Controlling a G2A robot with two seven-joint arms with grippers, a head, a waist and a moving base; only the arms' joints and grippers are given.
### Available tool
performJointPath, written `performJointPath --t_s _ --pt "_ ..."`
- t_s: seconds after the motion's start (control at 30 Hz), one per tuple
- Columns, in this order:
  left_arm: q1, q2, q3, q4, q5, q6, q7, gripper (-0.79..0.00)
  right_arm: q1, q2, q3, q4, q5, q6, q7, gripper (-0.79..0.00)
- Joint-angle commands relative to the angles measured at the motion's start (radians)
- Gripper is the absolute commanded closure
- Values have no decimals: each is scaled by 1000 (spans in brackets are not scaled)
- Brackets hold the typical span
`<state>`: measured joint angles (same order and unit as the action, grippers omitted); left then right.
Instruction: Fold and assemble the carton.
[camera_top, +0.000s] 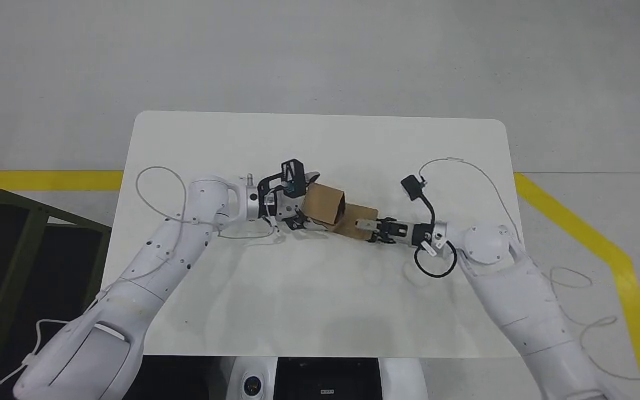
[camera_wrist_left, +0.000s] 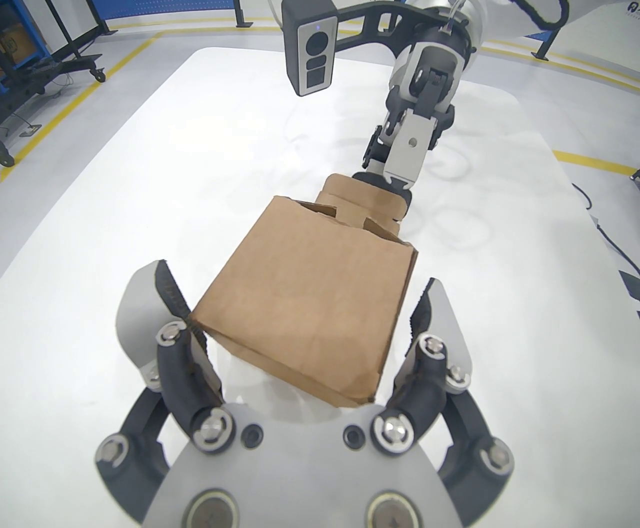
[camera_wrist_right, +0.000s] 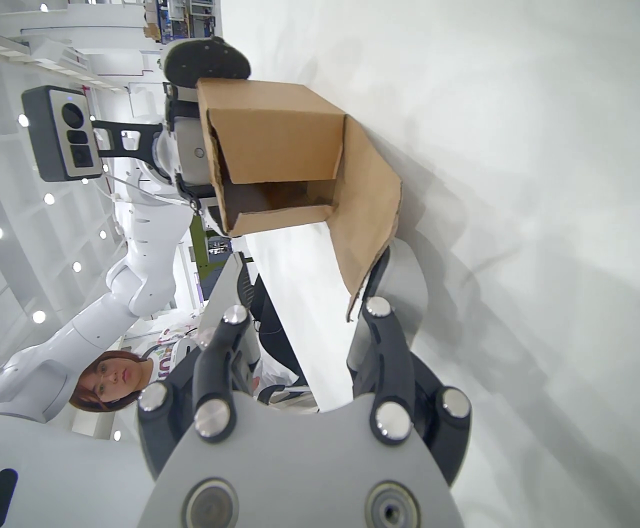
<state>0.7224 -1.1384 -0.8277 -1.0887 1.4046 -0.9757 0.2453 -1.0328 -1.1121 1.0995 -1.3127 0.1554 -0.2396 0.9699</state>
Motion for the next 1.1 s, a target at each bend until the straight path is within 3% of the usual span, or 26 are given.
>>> performJointPath --t_s 0.0,0.53,0.7,1.07 --pt "0 -1 0 0 1 -1 -1 -785 13 -4 -10 3 19 -11 2 -437" --pt "1 -3 -8 3 5 -8 -10 -785 82 -32 -75 10 84 -53 6 -385" --pt "2 -3 -11 2 6 -11 -15 -785 92 -36 -77 45 99 -67 -1 -305" --pt "4 -5 -14 2 10 -16 -24 -785 112 -48 -95 100 136 -86 1 -206"
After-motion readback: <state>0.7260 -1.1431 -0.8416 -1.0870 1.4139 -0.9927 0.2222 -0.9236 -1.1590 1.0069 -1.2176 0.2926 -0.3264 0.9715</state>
